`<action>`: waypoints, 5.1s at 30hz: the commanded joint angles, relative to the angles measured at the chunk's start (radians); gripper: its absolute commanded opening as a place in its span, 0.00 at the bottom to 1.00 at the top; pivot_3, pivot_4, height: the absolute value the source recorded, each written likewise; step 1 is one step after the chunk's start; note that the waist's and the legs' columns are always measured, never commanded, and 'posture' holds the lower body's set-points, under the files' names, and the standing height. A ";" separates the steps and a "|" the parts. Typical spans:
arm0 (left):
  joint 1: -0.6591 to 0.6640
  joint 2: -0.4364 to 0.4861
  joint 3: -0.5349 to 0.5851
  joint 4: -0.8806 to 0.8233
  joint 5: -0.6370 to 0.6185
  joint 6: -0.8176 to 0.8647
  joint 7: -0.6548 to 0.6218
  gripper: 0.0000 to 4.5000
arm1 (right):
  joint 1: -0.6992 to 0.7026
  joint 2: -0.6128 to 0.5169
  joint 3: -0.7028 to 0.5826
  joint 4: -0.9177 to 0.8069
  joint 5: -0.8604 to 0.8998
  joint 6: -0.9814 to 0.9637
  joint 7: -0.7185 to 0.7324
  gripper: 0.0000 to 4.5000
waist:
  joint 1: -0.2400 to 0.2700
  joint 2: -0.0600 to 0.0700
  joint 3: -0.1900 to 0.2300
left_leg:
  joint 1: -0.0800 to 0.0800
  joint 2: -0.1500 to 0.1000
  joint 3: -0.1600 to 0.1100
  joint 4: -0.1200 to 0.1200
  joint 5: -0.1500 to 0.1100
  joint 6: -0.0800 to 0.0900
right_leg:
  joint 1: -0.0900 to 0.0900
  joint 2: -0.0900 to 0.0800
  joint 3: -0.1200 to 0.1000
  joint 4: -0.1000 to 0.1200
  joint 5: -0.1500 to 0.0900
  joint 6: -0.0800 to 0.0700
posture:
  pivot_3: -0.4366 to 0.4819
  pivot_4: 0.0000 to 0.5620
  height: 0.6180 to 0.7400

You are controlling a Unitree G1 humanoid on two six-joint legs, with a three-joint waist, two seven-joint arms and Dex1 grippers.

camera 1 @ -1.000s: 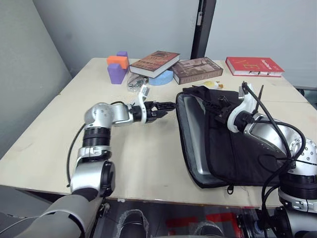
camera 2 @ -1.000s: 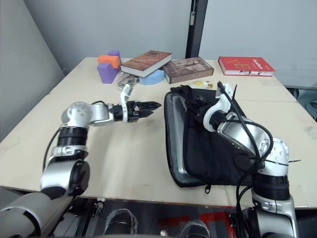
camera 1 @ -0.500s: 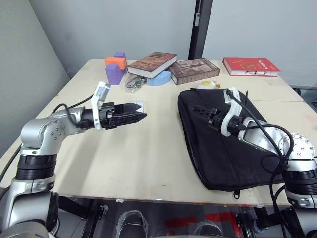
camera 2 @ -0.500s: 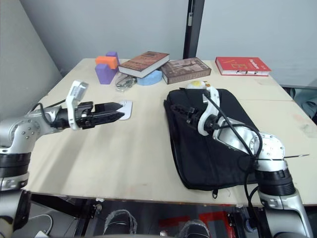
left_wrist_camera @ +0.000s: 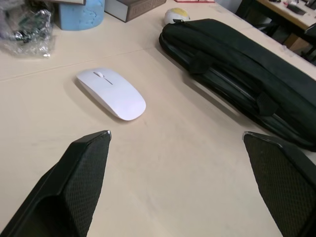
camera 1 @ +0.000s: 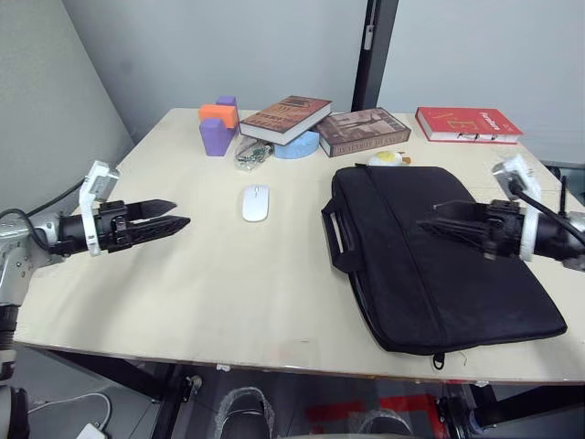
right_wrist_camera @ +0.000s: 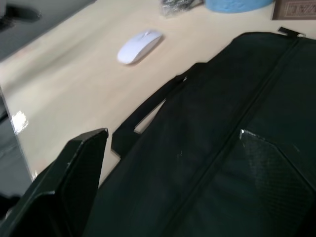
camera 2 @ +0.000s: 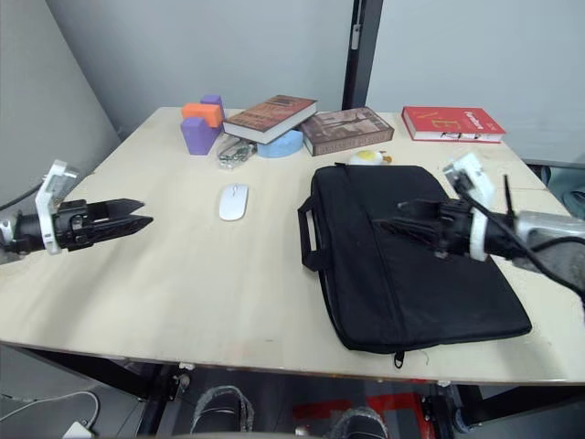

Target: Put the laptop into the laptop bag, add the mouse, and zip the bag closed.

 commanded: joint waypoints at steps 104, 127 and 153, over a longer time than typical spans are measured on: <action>-0.354 -0.346 -0.419 0.187 0.450 -0.489 -0.101 0.63 | -0.407 0.759 0.422 -0.260 -0.511 0.321 -0.829 1.00 | -0.025 -0.001 -0.004 | 0.011 0.001 0.005 -0.020 0.011 -0.013 | -0.003 0.002 0.001 0.006 -0.006 -0.010 | 0.48 0.27 0.87; -0.379 -0.380 -0.434 0.250 0.478 -0.516 -0.105 0.63 | -0.403 0.739 0.791 -0.114 -0.986 0.247 -0.766 0.94 | -0.027 -0.001 -0.004 | 0.014 0.002 0.005 -0.021 0.012 -0.016 | -0.001 0.003 0.002 0.007 -0.005 -0.009 | 0.48 0.27 0.87; -0.382 -0.446 -0.451 0.217 0.459 -0.493 -0.103 0.63 | -0.469 0.753 0.506 -0.239 -0.951 0.330 -0.585 0.01 | -0.016 -0.001 -0.004 | 0.015 0.002 0.005 -0.019 0.013 -0.015 | 0.000 0.003 0.002 0.009 -0.005 -0.009 | 0.48 0.27 0.87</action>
